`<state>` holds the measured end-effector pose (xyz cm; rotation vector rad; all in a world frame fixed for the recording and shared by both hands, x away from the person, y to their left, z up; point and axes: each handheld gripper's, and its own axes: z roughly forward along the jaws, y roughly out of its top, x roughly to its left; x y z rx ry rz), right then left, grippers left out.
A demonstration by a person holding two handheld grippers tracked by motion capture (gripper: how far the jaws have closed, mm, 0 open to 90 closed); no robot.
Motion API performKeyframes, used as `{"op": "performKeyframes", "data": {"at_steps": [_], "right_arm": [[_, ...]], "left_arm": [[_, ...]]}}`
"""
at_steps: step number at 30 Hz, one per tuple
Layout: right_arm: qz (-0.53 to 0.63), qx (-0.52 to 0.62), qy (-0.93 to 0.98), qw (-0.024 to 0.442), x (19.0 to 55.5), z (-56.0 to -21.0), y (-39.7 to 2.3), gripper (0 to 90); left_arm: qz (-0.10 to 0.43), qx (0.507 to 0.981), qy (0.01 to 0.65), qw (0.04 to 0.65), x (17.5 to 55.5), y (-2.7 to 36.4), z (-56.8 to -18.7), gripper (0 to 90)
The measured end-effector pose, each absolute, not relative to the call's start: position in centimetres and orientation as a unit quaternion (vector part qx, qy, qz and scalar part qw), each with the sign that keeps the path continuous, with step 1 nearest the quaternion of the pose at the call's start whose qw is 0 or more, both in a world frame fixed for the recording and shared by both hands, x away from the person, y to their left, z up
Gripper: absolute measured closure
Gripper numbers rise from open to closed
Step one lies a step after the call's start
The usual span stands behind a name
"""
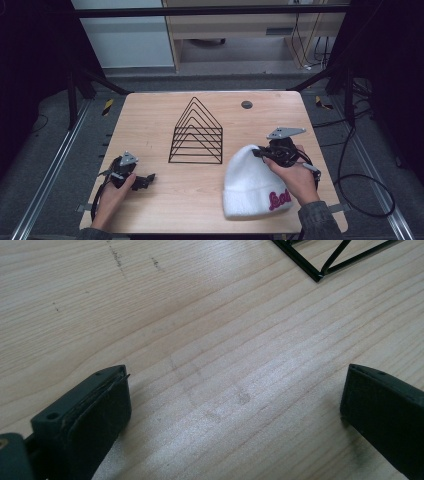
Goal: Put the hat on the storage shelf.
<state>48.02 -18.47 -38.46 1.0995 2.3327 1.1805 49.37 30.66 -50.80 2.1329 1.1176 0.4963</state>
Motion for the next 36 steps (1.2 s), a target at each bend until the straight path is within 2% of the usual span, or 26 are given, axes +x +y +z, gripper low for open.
{"op": "performKeyframes", "data": {"at_steps": [6,9,12,20,24,31,36], "right_arm": [[0.428,0.373,0.808,0.156,47.2,-37.6,-18.6,83.5],[0.433,0.368,0.807,0.158,46.7,-37.0,-18.5,83.6],[0.451,0.36,0.8,0.164,46.0,-35.8,-18.4,83.7],[0.484,0.341,0.787,0.174,45.0,-33.0,-18.1,83.9],[0.489,0.326,0.787,0.189,44.8,-31.0,-17.4,84.0],[0.5,0.314,0.777,0.22,44.9,-27.3,-16.8,84.0],[0.501,0.317,0.77,0.235,45.2,-26.4,-16.7,84.0]], "left_arm": [[0.193,0.814,0.434,0.335,49.4,30.5,-50.8,0.0],[0.214,0.815,0.422,0.334,49.2,30.2,-50.5,2.4],[0.215,0.81,0.414,0.355,49.0,30.1,-49.7,3.0],[0.245,0.801,0.373,0.399,48.7,28.7,-45.2,3.6],[0.244,0.797,0.351,0.427,48.2,28.0,-42.4,3.6],[0.24,0.796,0.333,0.445,48.2,27.2,-39.9,3.7],[0.222,0.8,0.319,0.458,49.1,27.1,-37.4,3.6]]}}
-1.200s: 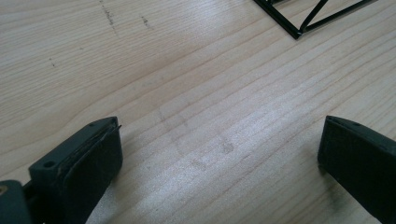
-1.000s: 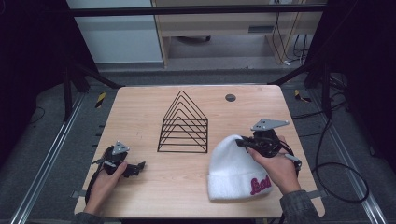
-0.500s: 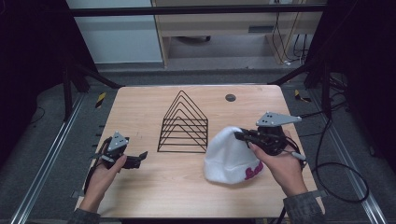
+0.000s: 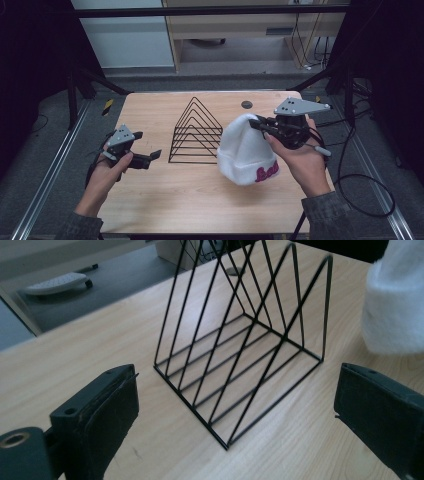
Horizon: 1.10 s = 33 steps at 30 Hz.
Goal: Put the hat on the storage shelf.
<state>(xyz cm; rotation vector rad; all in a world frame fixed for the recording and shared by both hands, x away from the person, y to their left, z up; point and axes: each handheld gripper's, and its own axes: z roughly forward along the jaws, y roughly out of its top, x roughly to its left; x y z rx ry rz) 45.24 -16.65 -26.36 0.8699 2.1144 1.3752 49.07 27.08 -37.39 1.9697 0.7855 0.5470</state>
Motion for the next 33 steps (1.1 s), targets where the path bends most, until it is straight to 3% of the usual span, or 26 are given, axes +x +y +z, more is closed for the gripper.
{"op": "performKeyframes", "data": {"at_steps": [7,33], "right_arm": [[0.509,0.325,0.754,0.257,46.0,-25.3,-16.8,84.0],[0.523,0.337,0.726,0.292,48.9,-21.5,-15.3,83.9]], "left_arm": [[0.236,0.797,0.307,0.464,49.7,25.9,-34.9,3.5],[0.22,0.823,0.261,0.454,50.6,21.4,-33.0,4.7]]}}
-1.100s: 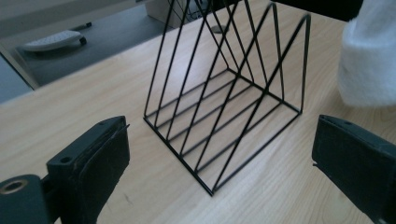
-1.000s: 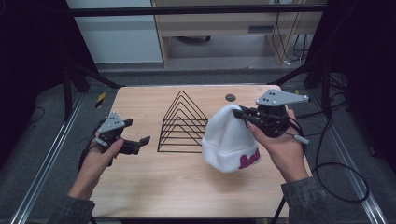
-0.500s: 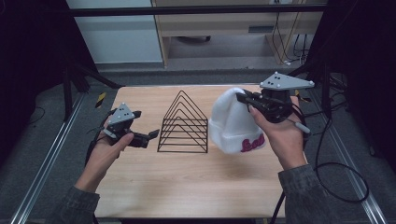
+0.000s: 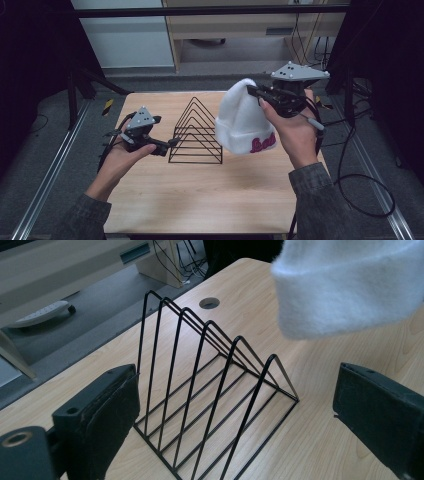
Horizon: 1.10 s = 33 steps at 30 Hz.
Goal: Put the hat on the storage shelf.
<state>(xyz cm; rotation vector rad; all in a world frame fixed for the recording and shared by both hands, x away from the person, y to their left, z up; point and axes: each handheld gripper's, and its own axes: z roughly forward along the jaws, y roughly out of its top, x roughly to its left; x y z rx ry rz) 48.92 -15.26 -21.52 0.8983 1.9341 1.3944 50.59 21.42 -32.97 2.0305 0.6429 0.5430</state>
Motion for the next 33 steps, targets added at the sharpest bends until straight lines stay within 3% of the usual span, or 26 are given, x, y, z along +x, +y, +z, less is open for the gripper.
{"op": "performKeyframes", "data": {"at_steps": [7,18,33], "right_arm": [[0.521,0.332,0.725,0.303,49.3,-20.6,-14.5,83.9],[0.522,0.331,0.723,0.308,49.9,-19.4,-13.9,83.9],[0.541,0.312,0.719,0.305,49.9,-17.9,-12.2,83.9]], "left_arm": [[0.234,0.825,0.255,0.446,51.1,20.9,-32.8,8.0],[0.21,0.815,0.261,0.473,51.8,21.1,-32.4,9.8],[0.207,0.83,0.222,0.469,52.5,17.9,-30.6,12.2]]}}
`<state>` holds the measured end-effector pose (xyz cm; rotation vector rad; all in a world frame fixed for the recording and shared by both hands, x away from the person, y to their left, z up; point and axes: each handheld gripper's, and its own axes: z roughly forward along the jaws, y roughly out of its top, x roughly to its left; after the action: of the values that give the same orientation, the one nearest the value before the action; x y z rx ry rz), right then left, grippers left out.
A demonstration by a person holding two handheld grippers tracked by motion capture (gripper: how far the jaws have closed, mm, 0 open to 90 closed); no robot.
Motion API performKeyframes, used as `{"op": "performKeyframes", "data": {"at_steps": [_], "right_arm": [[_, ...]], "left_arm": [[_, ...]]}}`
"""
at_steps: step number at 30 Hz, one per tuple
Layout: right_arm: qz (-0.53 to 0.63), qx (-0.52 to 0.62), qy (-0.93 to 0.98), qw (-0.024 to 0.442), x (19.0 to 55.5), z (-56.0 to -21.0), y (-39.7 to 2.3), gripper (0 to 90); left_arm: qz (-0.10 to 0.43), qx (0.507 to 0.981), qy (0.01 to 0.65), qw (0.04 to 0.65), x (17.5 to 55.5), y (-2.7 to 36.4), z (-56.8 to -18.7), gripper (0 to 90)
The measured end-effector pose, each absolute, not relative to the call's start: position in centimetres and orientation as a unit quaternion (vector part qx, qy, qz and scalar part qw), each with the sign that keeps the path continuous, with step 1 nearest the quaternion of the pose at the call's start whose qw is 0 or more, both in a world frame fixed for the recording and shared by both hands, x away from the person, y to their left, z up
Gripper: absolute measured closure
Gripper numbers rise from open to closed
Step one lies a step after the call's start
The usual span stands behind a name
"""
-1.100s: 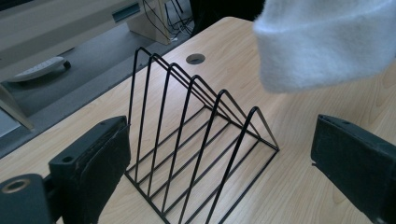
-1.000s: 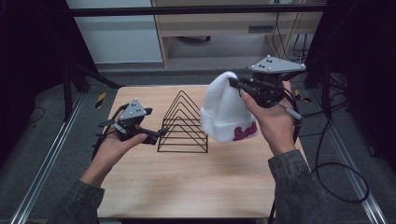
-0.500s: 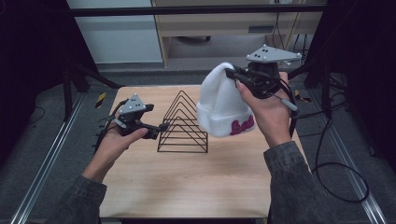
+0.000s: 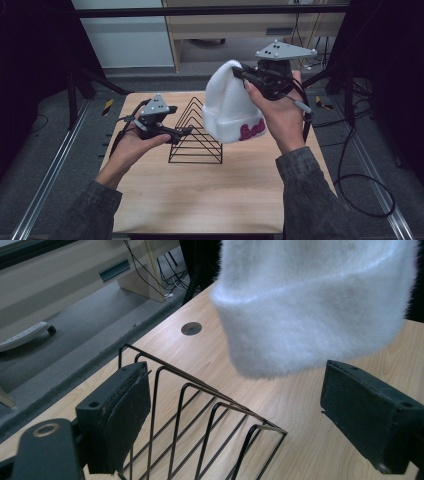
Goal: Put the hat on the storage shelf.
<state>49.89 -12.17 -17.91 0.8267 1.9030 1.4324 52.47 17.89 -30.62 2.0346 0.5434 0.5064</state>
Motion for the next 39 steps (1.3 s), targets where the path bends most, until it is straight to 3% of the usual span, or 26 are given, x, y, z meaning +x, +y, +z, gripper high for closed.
{"op": "performKeyframes", "data": {"at_steps": [12,20,23,24,28,29,32,39], "right_arm": [[0.553,0.289,0.722,0.299,49.5,-16.6,-10.0,83.8],[0.555,0.275,0.729,0.292,49.4,-16.7,-9.0,83.8],[0.553,0.275,0.731,0.291,49.4,-16.9,-9.0,83.8],[0.553,0.275,0.731,0.291,49.4,-16.9,-9.0,83.8],[0.551,0.281,0.73,0.29,49.7,-17.3,-9.4,83.8],[0.55,0.282,0.731,0.291,49.7,-17.5,-9.6,83.8],[0.55,0.288,0.727,0.294,49.8,-17.8,-10.2,83.8],[0.532,0.3,0.732,0.303,50.4,-18.3,-10.9,83.7]], "left_arm": [[0.195,0.838,0.202,0.467,53.4,15.6,-30.3,12.2],[0.17,0.835,0.222,0.474,54.8,14.9,-31.4,13.9],[0.162,0.841,0.221,0.466,55.1,14.8,-31.7,28.9],[0.165,0.844,0.22,0.46,55.2,14.8,-31.7,28.9],[0.175,0.849,0.214,0.451,55.0,14.5,-31.9,64.4],[0.175,0.847,0.216,0.453,54.9,14.5,-31.9,69.5],[0.172,0.836,0.234,0.467,54.7,14.9,-31.8,78.1],[0.211,0.822,0.251,0.466,54.1,16.5,-30.8,81.5]]}}
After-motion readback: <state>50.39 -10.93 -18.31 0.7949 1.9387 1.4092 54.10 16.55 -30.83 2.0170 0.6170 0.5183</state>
